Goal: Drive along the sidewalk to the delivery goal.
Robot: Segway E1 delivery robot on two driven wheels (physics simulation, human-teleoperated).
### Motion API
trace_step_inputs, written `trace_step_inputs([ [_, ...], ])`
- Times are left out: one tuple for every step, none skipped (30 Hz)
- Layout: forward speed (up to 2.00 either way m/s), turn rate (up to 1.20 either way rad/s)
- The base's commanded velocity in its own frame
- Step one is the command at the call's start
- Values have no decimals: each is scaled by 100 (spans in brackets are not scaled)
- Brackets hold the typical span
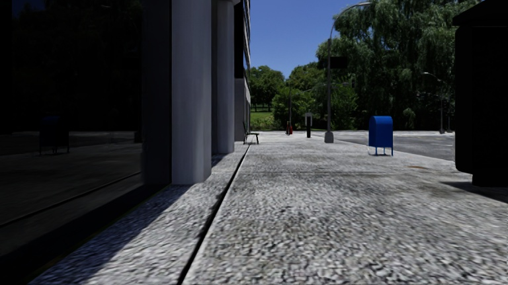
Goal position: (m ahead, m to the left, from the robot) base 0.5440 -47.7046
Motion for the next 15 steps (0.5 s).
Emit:
trace_step_inputs([
  [200, 0],
  [200, 0],
  [200, 0],
  [200, 0],
  [200, 0],
  [200, 0],
  [200, 0],
  [200, 0],
  [200, 0],
  [200, 0],
  [200, 0],
  [200, 0],
  [200, 0],
  [200, 0],
  [200, 0],
])
